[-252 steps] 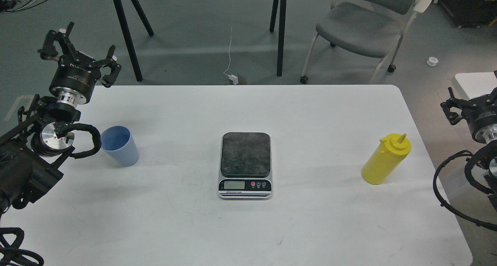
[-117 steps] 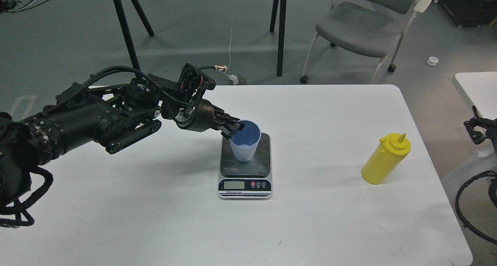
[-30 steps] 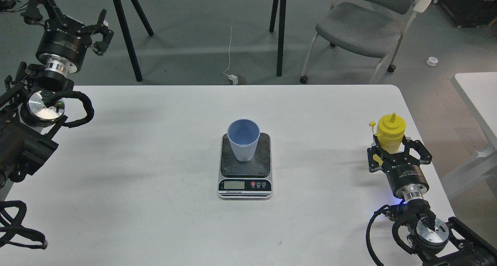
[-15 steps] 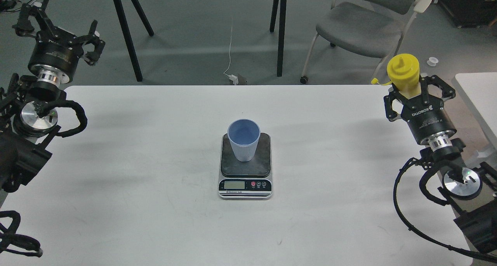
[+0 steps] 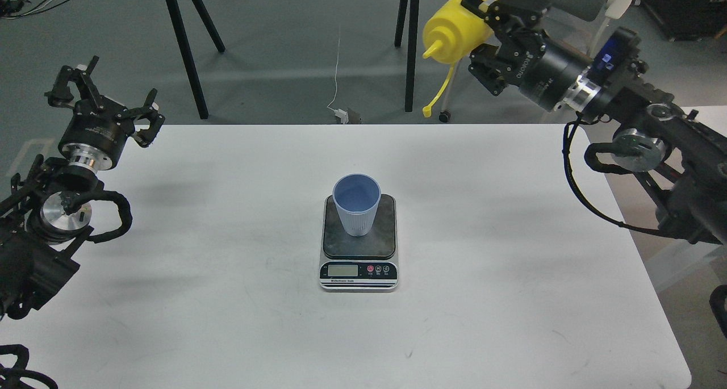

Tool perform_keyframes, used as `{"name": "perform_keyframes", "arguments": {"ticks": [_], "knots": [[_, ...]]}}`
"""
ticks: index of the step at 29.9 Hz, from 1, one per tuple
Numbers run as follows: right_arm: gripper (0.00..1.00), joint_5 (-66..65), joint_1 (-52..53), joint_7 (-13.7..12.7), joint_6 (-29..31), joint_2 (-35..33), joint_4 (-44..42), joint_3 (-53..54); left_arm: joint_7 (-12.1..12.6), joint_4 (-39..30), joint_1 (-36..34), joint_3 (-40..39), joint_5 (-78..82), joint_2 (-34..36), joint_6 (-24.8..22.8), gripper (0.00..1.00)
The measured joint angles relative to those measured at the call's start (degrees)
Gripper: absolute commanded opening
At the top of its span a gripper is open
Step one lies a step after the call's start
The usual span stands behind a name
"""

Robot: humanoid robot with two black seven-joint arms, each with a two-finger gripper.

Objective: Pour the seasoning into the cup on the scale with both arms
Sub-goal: 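Lift the yellow bottle with the right gripper and invert it, then hold the inverted bottle over the cup and squeeze sauce in, then turn the bottle upright and carry it back with the right gripper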

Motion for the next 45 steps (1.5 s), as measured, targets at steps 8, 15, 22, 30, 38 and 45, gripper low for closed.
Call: {"name": "perform_keyframes", "arguments": {"ticks": [8, 15, 22, 30, 38, 45], "knots": [[0.47, -19.12, 13.36, 4.78, -0.99, 2.35, 0.02, -15.28, -0.21, -0.03, 0.13, -0.19, -0.06, -0.11, 0.0, 1.0], [0.46, -36.49, 16.16, 5.32, -13.87, 8.36, -0.96, -25.25, -0.26, -0.05, 0.6, -0.2, -0.05, 0.02, 0.0, 0.99], [0.45, -47.68, 15.89, 4.98, -25.1, 14.04, -6.6, -30.17, -0.26, -0.13, 0.57, -0.49, -0.02, 0.04, 0.0, 0.99], [0.45, -50.12, 14.37, 4.65, -29.43, 16.76, -9.8, -32.34, -0.29, -0.15, 0.48, -0.56, -0.08, -0.18, 0.0, 0.99], [0.45, -50.3, 12.56, 4.6, -30.91, 17.94, -10.12, -33.24, -0.35, -0.2, 0.36, -0.63, -0.08, -0.28, 0.0, 0.99], [0.46, -50.13, 12.46, 4.68, -30.99, 17.71, -9.39, -33.24, -0.35, -0.24, 0.35, -0.63, -0.08, -0.12, 0.0, 0.99]]}}
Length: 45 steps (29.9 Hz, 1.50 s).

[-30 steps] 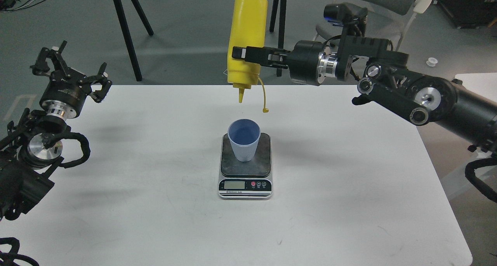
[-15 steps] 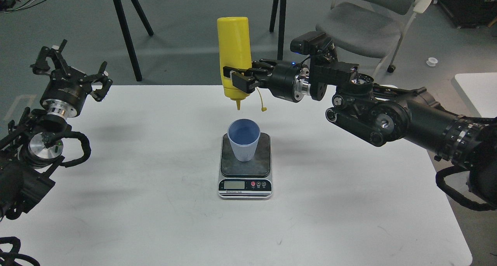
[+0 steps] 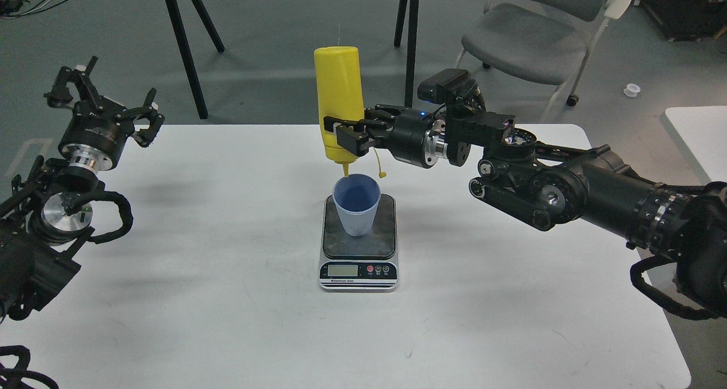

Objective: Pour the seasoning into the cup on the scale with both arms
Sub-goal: 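Turn the bottle upright and carry it back with the right gripper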

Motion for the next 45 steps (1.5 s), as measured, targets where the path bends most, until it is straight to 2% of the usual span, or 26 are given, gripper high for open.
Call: {"name": "perform_keyframes", "arguments": {"ticks": [5, 8, 13, 20, 27, 30, 36, 45], "knots": [[0.46, 3.52, 0.4, 0.09, 1.62, -2.52, 2.2, 2.57, -0.04, -0.04, -0.08, -0.14, 0.0, 0.01, 0.0, 0.99], [0.46, 11.0, 0.7, 0.15, 5.66, -5.48, 4.41, 5.85, -0.04, -0.08, -0.15, -0.17, 0.0, 0.06, 0.0, 0.99], [0.46, 25.61, 0.46, 0.22, 14.02, -15.62, 10.21, 10.94, 0.15, -0.1, -0.27, -0.04, 0.0, 0.28, 0.0, 0.99], [0.46, 44.03, -2.97, 0.49, 19.83, -28.53, 14.19, 12.74, 0.18, -0.09, -0.52, 0.09, 0.0, -0.01, 0.0, 0.99], [0.47, 65.81, -11.74, 0.65, 28.2, -35.67, 14.58, 15.85, 0.13, -0.08, -0.58, 0.09, -0.01, 0.08, 0.0, 0.99], [0.47, 75.32, -18.29, 1.01, 30.45, -36.46, 15.38, 18.71, 0.09, -0.08, -0.54, 0.14, -0.01, 0.23, 0.0, 0.99], [0.46, 90.5, -32.15, 1.98, 30.95, -34.85, 15.72, 25.96, 0.03, -0.08, -0.23, 0.39, -0.01, 0.28, 0.0, 0.99], [0.46, 98.23, -50.46, 1.92, 30.95, -22.53, 15.73, 40.43, 0.01, -0.16, -0.06, 0.71, 0.08, -0.21, 0.0, 0.99]]}}
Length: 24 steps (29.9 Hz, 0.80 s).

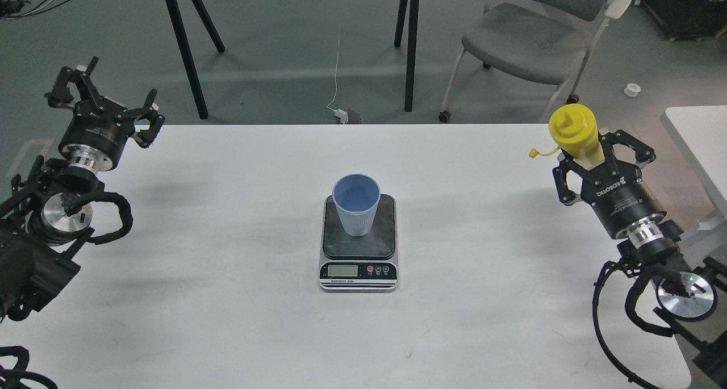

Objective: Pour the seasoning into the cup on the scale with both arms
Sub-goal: 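Turn the bottle upright and carry it back with the right gripper, then lower the yellow bottle onto the table with the right gripper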

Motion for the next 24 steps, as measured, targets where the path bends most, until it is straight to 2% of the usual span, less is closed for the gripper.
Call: {"name": "perform_keyframes", "arguments": {"ticks": [16, 24], "knots": [[0.48, 2.24, -11.39, -0.38, 0.02, 15.15, 4.14, 8.62, 0.08, -3.68, 0.25, 0.09, 0.09, 1.83, 0.0, 0.99], [0.49, 2.18, -13.66, -0.33, 0.02, 16.73, 3.17, 10.09, 0.15, -7.81, 0.26, 1.98, 0.13, 4.62, 0.0, 1.0]]}}
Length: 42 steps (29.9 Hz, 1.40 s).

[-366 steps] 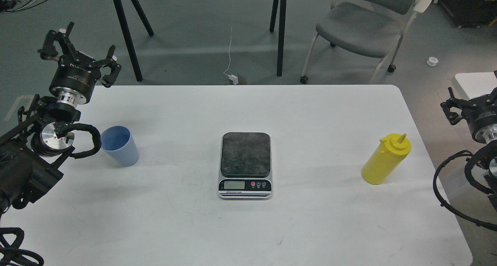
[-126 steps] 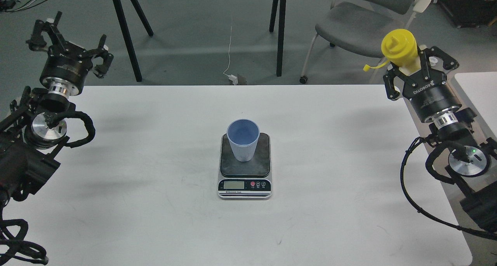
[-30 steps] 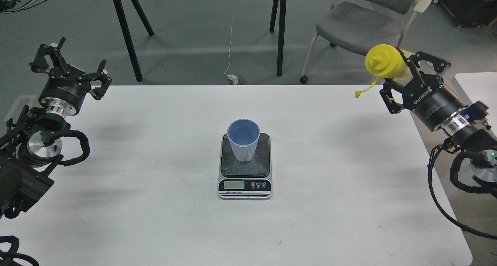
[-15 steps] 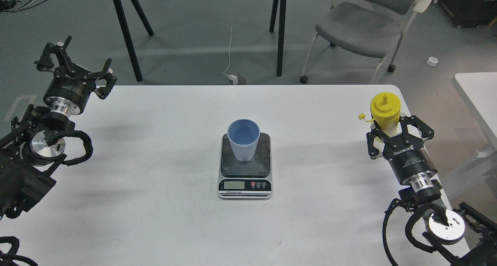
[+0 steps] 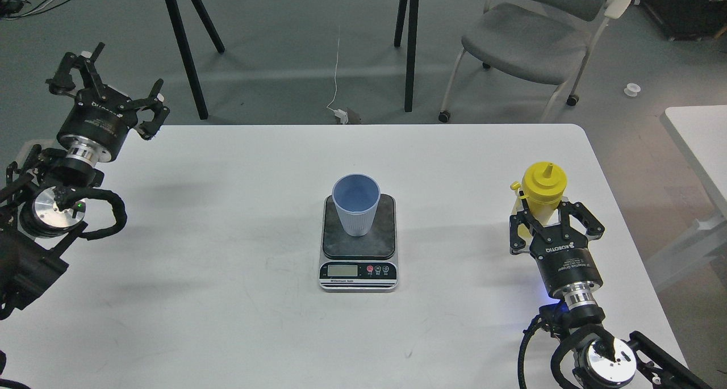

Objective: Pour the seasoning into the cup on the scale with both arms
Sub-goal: 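Lower the yellow bottle onto the table with the right gripper, then open the right gripper and release the bottle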

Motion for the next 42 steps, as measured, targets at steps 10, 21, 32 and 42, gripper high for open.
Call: {"name": "perform_keyframes", "arguments": {"ticks": [10, 21, 32, 42], "knots": [[0.5, 0.04, -0.69, 0.09, 0.0, 1.24, -3.98, 0.01, -0.07, -0.48, 0.32, 0.21, 0.04, 0.27, 0.05, 0.99], [0.83, 0.05, -0.6, 0.06, 0.0, 1.64, -5.9, 0.39, -0.06, -0.71, 0.32, 0.13, 0.01, -0.49, 0.75, 0.99], [0.99, 0.15, -4.77, 0.14, 0.0, -0.76, -0.31, 1.54, -0.14, -3.49, 0.62, 0.03, -0.02, 1.64, 0.75, 0.99], [0.99, -0.37, -16.02, 0.44, 0.0, -7.0, 5.24, 1.55, -0.32, -5.54, 1.41, -0.06, -0.05, 1.92, 1.09, 0.99]]}}
